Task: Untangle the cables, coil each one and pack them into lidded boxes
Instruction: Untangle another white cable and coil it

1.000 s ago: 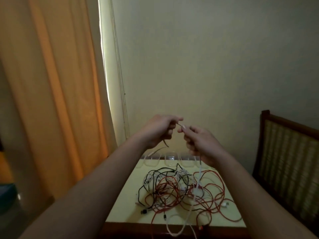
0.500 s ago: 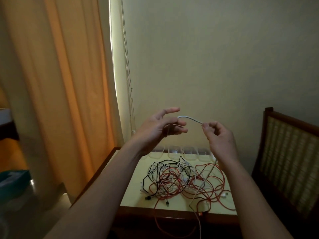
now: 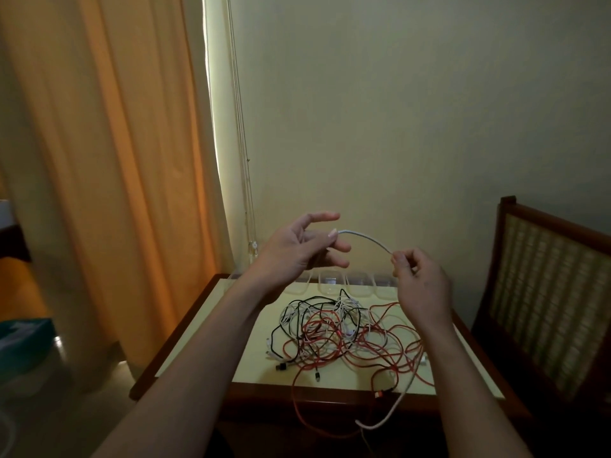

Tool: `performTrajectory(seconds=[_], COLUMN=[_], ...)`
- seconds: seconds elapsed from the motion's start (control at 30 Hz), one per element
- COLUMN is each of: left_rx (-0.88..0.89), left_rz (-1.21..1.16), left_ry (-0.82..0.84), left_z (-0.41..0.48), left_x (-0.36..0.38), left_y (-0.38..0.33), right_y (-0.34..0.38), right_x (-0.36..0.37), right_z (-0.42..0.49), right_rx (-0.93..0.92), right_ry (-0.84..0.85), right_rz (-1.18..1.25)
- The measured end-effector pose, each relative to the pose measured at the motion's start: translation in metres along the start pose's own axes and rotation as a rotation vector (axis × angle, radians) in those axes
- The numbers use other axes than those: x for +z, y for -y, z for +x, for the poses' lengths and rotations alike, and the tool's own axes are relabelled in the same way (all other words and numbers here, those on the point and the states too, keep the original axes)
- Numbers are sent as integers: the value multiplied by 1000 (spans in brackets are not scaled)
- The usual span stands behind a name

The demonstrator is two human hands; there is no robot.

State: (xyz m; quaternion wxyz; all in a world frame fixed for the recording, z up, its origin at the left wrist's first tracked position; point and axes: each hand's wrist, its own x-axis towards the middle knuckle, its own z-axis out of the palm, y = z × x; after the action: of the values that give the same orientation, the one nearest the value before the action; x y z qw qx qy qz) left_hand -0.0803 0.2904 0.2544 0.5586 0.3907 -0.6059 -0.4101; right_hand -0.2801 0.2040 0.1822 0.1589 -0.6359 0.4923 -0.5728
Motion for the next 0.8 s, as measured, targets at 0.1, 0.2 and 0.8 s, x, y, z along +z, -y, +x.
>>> performTrajectory(seconds=[0.1,0.2,0.8], left_rx=[41,47,-303], left_rz=[-36,-18,-523], left_ry=[-68,-157,92], left_z=[4,6,-1], left_x=[0,2,19], left_y=[4,6,19], right_y=[0,3,35], right_x=[1,3,6], right_z=[-6,-11,-30], right_rx=[-45,-83,-68], right_ry=[26,44,443], right_rz=[-61,-65,219])
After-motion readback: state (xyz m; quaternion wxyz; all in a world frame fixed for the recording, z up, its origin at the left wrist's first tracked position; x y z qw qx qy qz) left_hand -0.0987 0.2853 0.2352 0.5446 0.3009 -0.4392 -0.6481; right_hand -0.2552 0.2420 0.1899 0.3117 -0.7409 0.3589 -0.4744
